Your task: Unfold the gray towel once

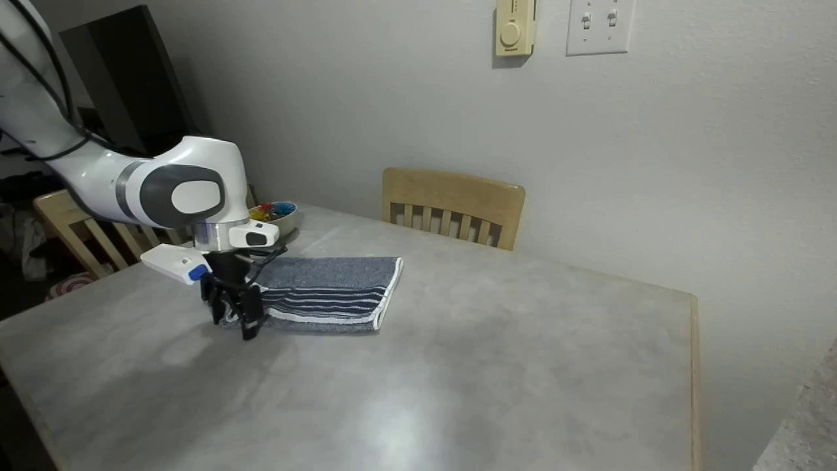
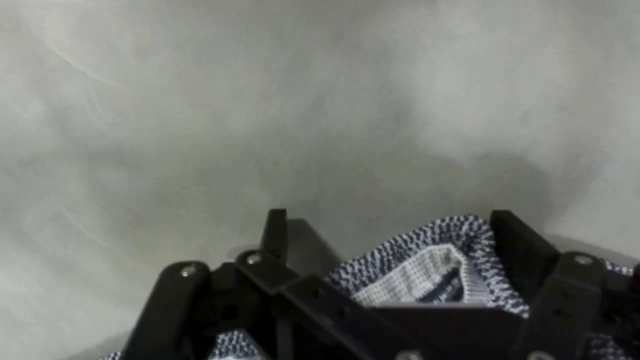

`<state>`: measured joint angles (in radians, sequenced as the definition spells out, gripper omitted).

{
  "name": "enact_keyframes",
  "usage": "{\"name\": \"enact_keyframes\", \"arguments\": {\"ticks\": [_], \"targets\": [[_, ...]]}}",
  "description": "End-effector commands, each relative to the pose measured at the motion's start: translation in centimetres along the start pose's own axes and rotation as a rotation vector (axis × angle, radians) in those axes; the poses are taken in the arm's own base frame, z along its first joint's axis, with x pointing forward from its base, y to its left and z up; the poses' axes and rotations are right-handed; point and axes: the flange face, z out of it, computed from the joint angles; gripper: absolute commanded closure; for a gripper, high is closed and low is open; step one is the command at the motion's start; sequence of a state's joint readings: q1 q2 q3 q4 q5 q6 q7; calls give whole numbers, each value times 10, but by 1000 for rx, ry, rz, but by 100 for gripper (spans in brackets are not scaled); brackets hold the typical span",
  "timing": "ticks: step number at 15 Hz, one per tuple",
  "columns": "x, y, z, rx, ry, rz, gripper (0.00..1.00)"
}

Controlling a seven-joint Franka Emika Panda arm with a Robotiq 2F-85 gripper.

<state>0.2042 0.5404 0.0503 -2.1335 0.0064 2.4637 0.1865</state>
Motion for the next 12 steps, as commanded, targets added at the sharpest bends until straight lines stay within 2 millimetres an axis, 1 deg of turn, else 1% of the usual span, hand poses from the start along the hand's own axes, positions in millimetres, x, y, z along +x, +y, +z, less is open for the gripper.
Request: {"name": "enact_keyframes", "arguments": {"ticks": [1,3,6,8,11,12], "targets": [[-3,-4,6,-57,17,35,0],[-13,-18,-1,-105,16,75,0],[-37,-50,-8,-183,31,111,0],[-47,-68,-15,-238,53,120,0],[-59,-87,-35,-319,101,136,0],[-63,-92,-47,-352,127,142,0]]}}
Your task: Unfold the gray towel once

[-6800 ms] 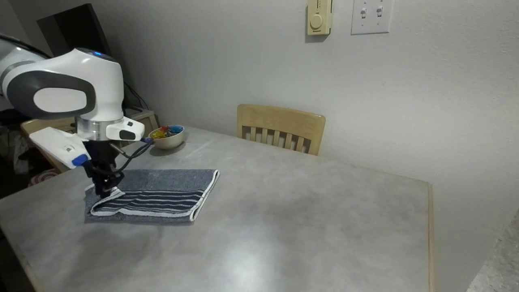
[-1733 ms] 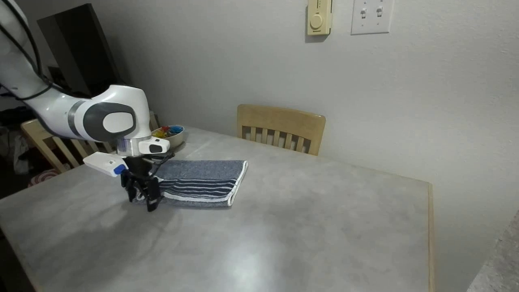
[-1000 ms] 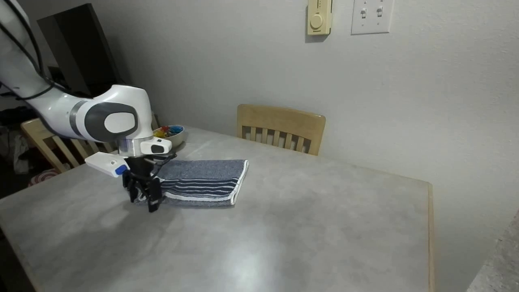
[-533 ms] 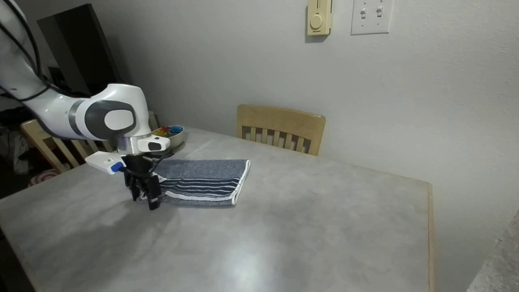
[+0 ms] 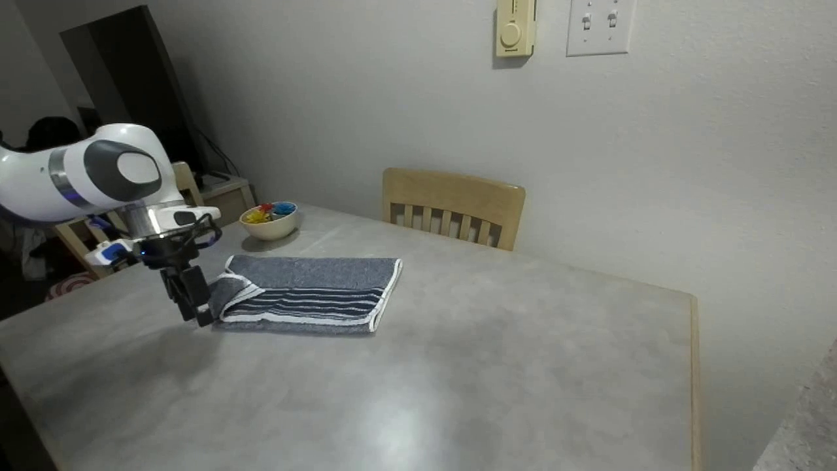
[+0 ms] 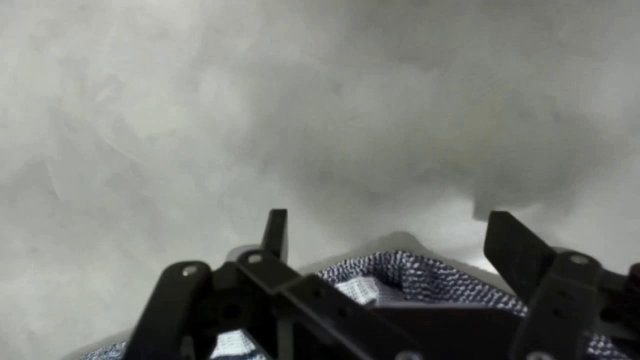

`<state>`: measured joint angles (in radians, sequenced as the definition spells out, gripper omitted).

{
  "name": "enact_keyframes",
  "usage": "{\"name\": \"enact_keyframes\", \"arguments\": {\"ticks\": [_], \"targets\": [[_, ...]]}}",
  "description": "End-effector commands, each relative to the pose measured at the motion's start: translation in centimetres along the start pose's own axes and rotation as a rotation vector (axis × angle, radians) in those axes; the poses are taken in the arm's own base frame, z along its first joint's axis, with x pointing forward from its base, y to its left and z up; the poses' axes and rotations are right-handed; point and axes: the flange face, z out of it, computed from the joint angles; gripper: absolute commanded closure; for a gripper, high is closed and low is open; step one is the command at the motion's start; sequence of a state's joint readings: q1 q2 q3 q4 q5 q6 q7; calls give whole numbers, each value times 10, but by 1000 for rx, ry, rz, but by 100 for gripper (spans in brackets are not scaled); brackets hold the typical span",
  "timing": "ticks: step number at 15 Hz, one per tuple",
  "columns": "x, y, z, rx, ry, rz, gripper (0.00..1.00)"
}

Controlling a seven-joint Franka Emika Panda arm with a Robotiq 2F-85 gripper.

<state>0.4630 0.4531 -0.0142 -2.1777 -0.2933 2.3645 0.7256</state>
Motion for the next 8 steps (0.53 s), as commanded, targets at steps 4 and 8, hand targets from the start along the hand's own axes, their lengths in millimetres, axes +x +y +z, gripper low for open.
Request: {"name": "enact_keyframes", "arguments": {"ticks": [4,8], "targets": [[-16,13,-69,-200,128,3,0],[6,24,-80,-87,174,-120,0]]}}
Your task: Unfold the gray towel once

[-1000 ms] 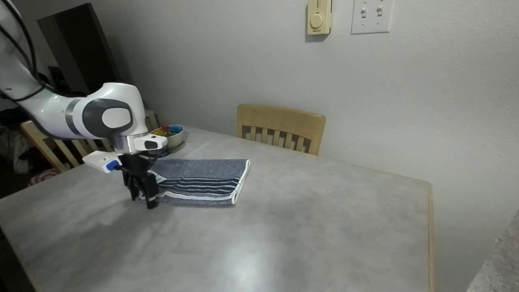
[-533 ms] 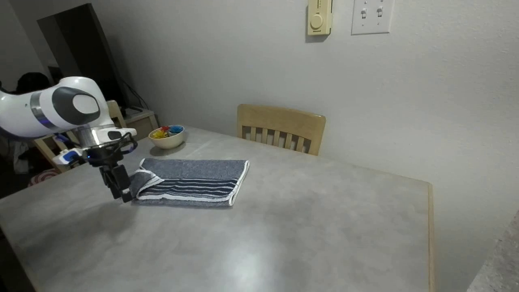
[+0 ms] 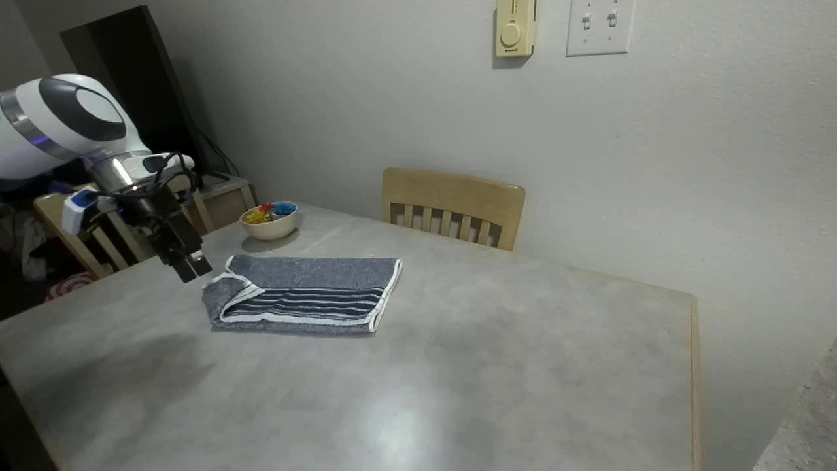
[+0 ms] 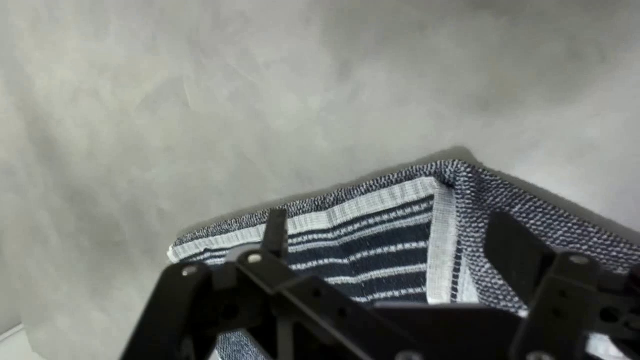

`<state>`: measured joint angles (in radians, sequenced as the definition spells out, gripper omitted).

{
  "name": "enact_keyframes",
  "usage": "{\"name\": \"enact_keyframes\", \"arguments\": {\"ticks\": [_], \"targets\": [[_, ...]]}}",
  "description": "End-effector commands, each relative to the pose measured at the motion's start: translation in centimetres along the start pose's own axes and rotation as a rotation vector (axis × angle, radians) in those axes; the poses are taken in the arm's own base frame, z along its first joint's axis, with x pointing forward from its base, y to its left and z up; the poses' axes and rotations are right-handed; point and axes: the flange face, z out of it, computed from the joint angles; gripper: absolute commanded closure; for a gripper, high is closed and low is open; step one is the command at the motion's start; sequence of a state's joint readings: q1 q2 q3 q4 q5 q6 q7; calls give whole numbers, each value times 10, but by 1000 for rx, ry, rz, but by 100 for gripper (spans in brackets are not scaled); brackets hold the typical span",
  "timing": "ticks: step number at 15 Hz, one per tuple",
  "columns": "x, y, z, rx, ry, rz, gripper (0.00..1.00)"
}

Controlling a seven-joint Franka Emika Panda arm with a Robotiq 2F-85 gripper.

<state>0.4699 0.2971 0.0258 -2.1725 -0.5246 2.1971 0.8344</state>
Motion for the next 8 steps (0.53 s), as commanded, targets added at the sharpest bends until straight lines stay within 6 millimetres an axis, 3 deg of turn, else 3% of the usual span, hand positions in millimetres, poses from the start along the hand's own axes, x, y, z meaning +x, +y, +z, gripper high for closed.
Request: {"name": "enact_keyframes", "arguments": {"ticks": [1,5,8], "targets": [[21,19,3,113,44,-102,0],[44,42,13,286,97,-207,0],[52,48,18,417,63,-265,0]]}}
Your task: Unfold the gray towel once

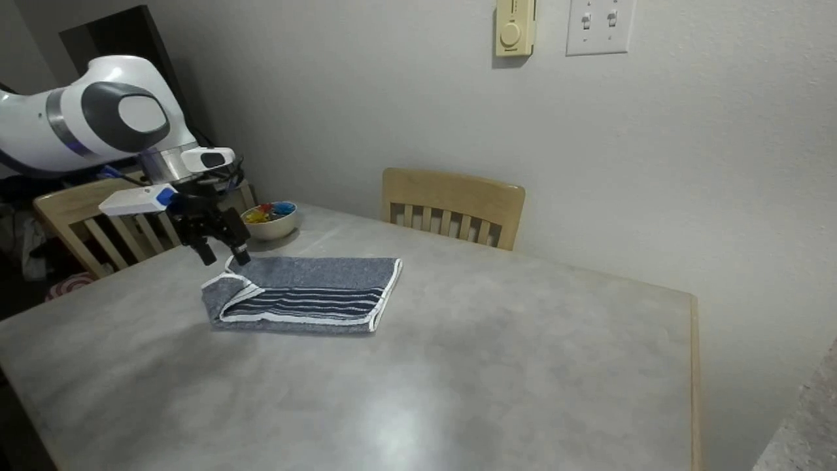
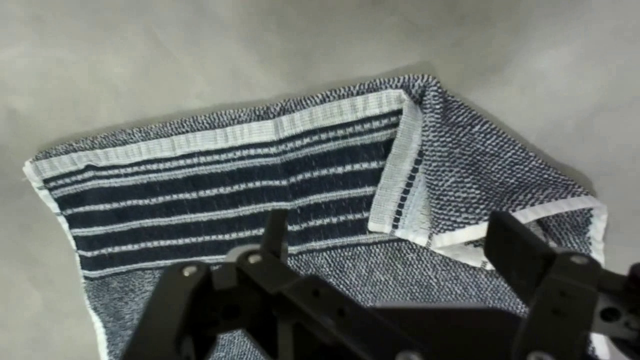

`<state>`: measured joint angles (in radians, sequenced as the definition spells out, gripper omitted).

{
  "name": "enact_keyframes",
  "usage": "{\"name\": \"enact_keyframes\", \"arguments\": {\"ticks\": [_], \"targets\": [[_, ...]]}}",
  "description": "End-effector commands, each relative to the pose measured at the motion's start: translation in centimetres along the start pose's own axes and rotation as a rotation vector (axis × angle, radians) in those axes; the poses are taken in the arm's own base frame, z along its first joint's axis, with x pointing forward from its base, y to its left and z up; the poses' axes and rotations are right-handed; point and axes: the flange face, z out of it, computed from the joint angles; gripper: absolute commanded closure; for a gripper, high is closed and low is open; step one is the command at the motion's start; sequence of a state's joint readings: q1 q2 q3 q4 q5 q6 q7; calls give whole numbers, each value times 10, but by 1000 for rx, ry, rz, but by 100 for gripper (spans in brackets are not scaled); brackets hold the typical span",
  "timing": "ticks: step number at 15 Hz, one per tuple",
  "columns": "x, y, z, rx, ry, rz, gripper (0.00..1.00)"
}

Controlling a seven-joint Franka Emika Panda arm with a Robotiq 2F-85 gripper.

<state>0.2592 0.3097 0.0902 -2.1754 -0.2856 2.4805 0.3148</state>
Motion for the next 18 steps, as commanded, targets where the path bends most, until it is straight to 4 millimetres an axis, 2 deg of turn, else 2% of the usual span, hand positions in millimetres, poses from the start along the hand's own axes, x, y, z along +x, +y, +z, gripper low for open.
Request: {"name": "enact_keyframes", "arguments": {"ticks": [1,4,8,13,18], "targets": [[1,1,7,151,-58,-36,0],[-7,-17,6,206,-117,-71,0],[-10,-32,4,224,-132,-229,0],[-5,-24,8,241,-152,-333,0],[6,-13,27,259,-160,-381,0]]}}
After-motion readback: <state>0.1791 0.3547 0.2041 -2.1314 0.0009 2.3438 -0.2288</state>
